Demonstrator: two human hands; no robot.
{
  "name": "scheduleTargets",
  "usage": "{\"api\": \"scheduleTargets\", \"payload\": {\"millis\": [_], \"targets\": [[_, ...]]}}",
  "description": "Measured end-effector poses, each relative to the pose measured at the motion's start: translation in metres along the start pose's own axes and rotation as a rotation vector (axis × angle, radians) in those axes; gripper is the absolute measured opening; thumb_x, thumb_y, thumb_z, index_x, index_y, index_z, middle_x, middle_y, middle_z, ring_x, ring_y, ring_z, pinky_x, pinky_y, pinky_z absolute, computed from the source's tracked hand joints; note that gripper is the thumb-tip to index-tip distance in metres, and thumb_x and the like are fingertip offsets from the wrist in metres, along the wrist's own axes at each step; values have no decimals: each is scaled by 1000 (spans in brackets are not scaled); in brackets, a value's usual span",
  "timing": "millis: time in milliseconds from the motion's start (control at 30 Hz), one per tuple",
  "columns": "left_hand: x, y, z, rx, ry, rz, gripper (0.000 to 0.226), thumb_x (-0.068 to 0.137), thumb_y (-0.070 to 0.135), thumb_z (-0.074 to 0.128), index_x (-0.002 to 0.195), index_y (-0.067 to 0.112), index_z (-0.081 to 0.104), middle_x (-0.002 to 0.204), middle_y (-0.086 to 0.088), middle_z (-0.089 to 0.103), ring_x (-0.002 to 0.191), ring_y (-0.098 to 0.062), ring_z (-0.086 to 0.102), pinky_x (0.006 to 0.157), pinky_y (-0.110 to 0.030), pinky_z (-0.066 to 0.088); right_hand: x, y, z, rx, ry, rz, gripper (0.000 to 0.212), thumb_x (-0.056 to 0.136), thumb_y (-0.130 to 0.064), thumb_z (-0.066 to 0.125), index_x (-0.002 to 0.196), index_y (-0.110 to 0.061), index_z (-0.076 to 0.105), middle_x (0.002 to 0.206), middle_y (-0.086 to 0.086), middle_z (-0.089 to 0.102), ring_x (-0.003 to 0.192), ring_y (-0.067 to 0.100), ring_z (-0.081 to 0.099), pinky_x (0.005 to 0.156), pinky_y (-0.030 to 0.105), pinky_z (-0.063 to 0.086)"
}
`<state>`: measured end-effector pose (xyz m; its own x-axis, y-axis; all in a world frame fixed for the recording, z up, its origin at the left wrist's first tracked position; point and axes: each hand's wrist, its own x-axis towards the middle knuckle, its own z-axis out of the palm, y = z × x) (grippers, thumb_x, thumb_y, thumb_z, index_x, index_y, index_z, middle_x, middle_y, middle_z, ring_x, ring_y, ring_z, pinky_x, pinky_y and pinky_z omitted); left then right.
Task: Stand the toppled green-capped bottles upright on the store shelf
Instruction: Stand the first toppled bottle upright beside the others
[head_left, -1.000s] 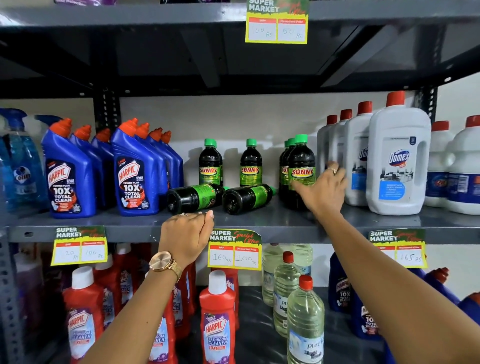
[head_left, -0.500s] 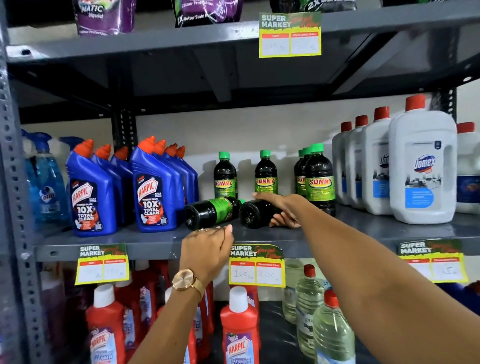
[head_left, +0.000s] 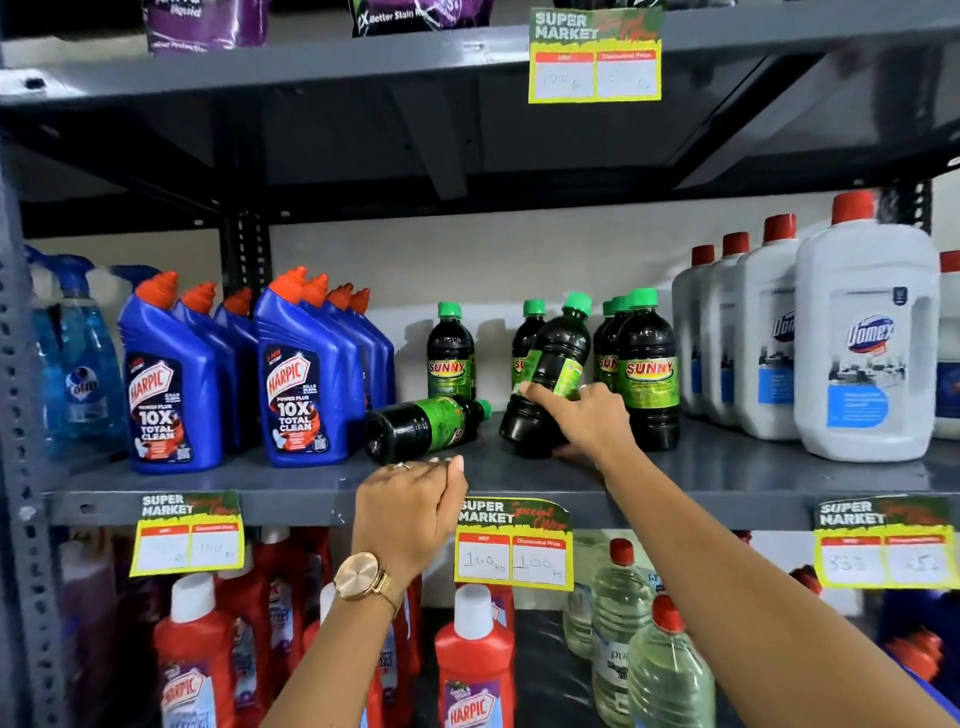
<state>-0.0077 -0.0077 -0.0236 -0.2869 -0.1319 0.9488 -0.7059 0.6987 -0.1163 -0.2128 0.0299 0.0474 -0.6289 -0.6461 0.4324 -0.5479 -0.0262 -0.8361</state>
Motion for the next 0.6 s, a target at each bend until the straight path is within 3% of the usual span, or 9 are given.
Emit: {"api": "scheduleTargets", "payload": {"millis": [100,200,300,400,533,600], "targets": [[1,1,-2,-21,-5,-5,48,92,26,43,49,15,61,42,5,57,36,-14,52,41,-22,36,0,0,5,-280,70,-118,65,69,-68,66,86,-6,63,91,16,69,82,32,66,62,27,47],[1,2,-4,-27,-12,-17,48,91,27,42,48,15,59,43,4,57,37,-16,53,41,-23,36,3,-1,14,-387,50,-153,71,73,-67,64,100,-1,63,102,20,67,97,38,64,73,36,49],[1,2,-4,-21,-8,-7,47,90,26,42,48,15,57,43,4,57,37,-16,53,44,-20,33,14,-6,21,-370,-58,-64,75,74,-63,67,113,1,61,112,20,66,103,38,63,80,37,51],[0,2,-3,-18,-1,-9,46,91,26,42,50,15,60,45,3,59,40,-17,55,45,-22,35,20,-6,26,-209,-160,38,78,66,-47,80,124,1,56,117,17,64,106,33,63,85,36,53],[-2,0,1,-28,-8,-43,47,92,29,40,57,15,67,50,3,64,46,-18,60,46,-29,45,21,2,34,-88,-149,35,64,61,-30,80,114,1,61,111,17,69,98,32,66,78,35,55],[-1,0,2,-27,-5,-36,46,92,29,41,57,15,67,50,4,64,46,-17,59,46,-30,45,22,4,34,-106,-130,9,72,58,-35,85,116,-1,58,112,14,67,100,31,65,82,36,55]]}}
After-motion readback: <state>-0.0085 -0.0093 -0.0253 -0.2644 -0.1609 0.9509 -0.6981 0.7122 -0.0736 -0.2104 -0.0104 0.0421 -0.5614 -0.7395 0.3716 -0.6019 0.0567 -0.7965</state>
